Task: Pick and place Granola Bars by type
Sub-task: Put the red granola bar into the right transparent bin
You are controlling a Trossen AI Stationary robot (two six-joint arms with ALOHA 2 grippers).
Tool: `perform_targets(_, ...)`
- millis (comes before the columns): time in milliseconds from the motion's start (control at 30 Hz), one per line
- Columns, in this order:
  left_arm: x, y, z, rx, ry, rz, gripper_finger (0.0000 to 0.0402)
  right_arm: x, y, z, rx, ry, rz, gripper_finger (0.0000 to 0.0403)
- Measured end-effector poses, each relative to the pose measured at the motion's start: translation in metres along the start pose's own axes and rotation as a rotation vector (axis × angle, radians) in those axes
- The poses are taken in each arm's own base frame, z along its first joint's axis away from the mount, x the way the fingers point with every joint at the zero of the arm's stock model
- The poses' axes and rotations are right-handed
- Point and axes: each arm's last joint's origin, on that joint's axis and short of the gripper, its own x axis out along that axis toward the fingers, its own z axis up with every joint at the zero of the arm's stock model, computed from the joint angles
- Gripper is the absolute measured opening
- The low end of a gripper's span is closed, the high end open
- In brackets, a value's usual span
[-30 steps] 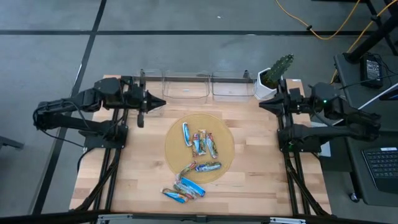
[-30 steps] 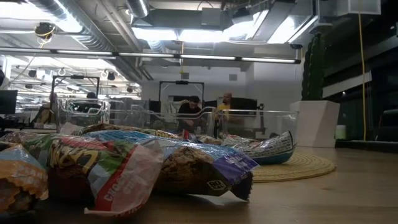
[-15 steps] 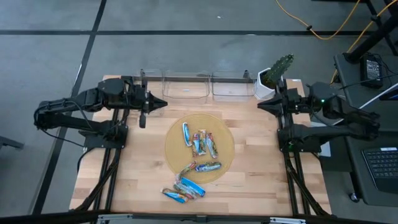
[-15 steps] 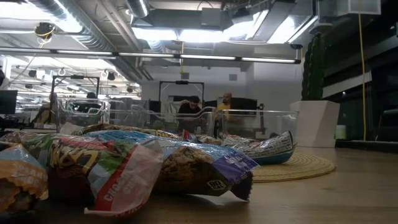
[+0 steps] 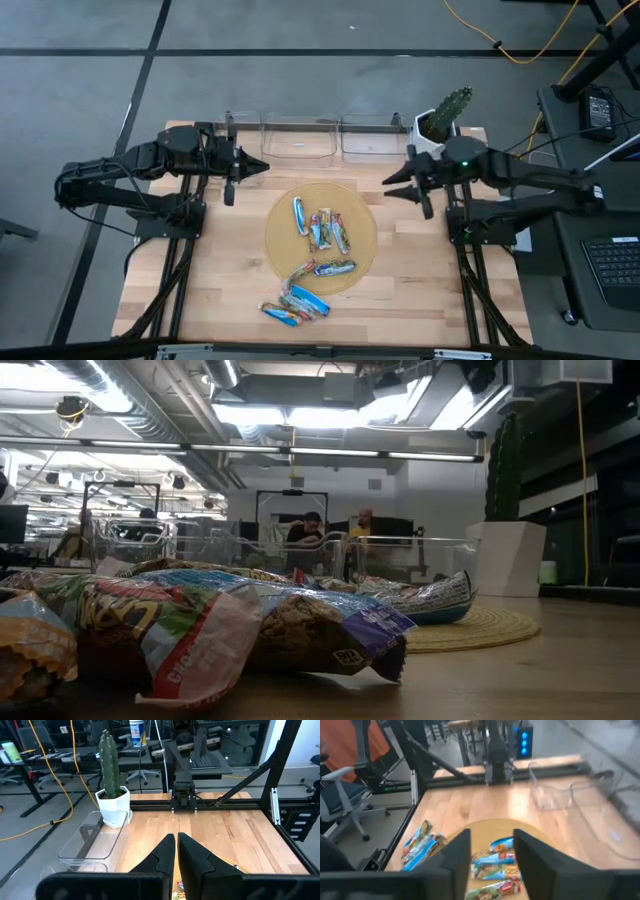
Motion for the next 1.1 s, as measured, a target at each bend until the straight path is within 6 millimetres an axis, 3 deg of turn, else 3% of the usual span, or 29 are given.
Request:
perform_targets(167,0.000,0.000,0.000,0.020,0.000,0.000,0.0015,0.027,-0.007,-0.008,0.166,0.093,-0.006,0.0232)
perform_targets(300,0.000,0.000,0.000,0.053,0.000,0.000,0.0015,0.049,-0.014,-0.017,0.271,0.172,-0.024,0.0264)
perform_targets(500,0.000,0.000,-0.002,0.093,0.025,-0.002,0.0015,0.084,-0.025,-0.036,0.415,0.298,-0.066,0.0272)
perform_targets(767,-0.001,0.000,-0.011,0.142,0.113,-0.008,0.0015,0.128,-0.037,-0.070,0.753,0.450,-0.186,0.0272)
perform_targets(1100,-0.001,-0.001,-0.012,0.154,0.125,-0.011,0.0015,0.160,-0.036,-0.093,0.913,0.438,-0.333,0.0272)
